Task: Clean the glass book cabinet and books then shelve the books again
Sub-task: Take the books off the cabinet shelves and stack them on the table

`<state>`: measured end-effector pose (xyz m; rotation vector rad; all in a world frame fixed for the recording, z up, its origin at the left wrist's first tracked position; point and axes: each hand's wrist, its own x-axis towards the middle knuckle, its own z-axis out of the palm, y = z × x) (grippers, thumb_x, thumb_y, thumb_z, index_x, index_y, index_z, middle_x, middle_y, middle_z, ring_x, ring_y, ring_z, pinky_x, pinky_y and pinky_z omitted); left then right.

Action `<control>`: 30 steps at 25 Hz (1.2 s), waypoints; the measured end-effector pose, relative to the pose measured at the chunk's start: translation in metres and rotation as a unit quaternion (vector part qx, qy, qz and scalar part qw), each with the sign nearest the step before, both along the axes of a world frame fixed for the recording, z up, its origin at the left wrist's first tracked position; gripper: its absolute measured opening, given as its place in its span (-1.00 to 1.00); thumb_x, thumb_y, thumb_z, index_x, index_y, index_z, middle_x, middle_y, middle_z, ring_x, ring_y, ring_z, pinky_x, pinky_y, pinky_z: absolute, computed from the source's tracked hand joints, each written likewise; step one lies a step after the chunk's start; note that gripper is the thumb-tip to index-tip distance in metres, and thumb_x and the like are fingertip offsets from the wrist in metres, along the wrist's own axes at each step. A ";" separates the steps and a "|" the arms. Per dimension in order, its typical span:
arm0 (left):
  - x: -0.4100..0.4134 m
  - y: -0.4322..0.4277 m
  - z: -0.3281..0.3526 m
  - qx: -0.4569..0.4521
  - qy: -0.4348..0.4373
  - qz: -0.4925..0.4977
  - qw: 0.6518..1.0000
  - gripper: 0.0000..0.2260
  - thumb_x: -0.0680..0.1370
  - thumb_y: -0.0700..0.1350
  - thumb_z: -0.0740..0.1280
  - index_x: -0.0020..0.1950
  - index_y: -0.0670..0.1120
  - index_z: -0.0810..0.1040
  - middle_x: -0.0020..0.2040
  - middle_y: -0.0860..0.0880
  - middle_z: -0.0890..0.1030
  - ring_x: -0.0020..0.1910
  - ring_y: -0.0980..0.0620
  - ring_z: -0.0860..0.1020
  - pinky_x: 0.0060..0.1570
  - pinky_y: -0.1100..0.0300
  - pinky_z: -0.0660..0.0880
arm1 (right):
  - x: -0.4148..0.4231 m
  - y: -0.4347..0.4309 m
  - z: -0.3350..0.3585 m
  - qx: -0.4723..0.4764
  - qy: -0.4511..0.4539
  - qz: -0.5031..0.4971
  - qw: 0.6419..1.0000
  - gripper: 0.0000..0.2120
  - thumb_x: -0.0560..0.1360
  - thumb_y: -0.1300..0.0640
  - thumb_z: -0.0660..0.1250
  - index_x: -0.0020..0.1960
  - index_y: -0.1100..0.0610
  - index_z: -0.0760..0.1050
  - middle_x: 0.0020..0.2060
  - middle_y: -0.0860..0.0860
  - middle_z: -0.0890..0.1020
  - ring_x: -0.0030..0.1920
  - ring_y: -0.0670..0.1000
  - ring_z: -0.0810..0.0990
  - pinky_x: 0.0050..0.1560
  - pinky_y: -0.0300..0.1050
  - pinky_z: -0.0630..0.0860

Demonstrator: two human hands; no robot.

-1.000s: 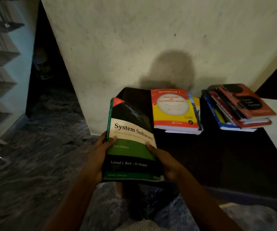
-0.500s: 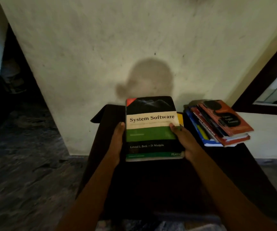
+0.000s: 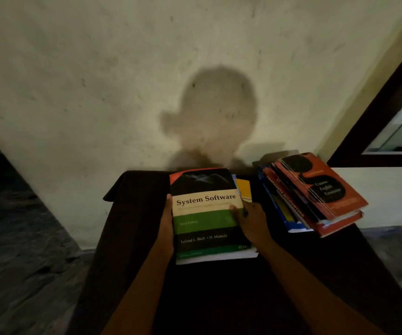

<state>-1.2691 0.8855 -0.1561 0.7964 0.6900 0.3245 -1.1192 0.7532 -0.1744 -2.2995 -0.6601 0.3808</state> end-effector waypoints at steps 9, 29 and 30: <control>-0.004 0.001 0.010 0.265 0.120 -0.090 0.952 -0.63 0.58 -0.03 0.23 0.39 -0.01 0.33 0.24 -0.06 0.45 0.12 -0.03 0.50 -0.11 0.16 0.47 | -0.012 -0.045 0.022 0.076 0.096 -0.024 0.992 -0.63 0.58 0.11 0.21 0.37 0.07 0.34 0.19 -0.02 0.45 0.25 0.00 0.44 0.13 -0.23 0.42; 0.114 -0.528 -0.011 0.333 -0.096 -0.657 0.670 -0.74 0.59 -0.21 0.21 0.27 -0.20 0.46 0.17 -0.06 0.51 0.02 0.18 0.47 -0.12 0.56 0.38 | -0.242 -0.648 -0.104 0.082 0.283 -0.680 0.671 -0.68 0.60 0.27 0.12 0.33 0.31 0.35 0.12 0.34 0.52 0.13 0.37 0.48 -0.13 0.03 0.47; 0.124 -0.566 -0.018 0.323 -0.078 -0.678 0.656 -0.75 0.60 -0.18 0.21 0.27 -0.16 0.46 0.19 -0.05 0.51 0.05 0.16 0.47 -0.07 0.51 0.38 | -0.250 -0.674 -0.109 0.069 0.297 -0.687 0.659 -0.69 0.59 0.22 0.16 0.31 0.27 0.39 0.04 0.28 0.56 -0.01 0.26 0.53 -0.21 -0.06 0.43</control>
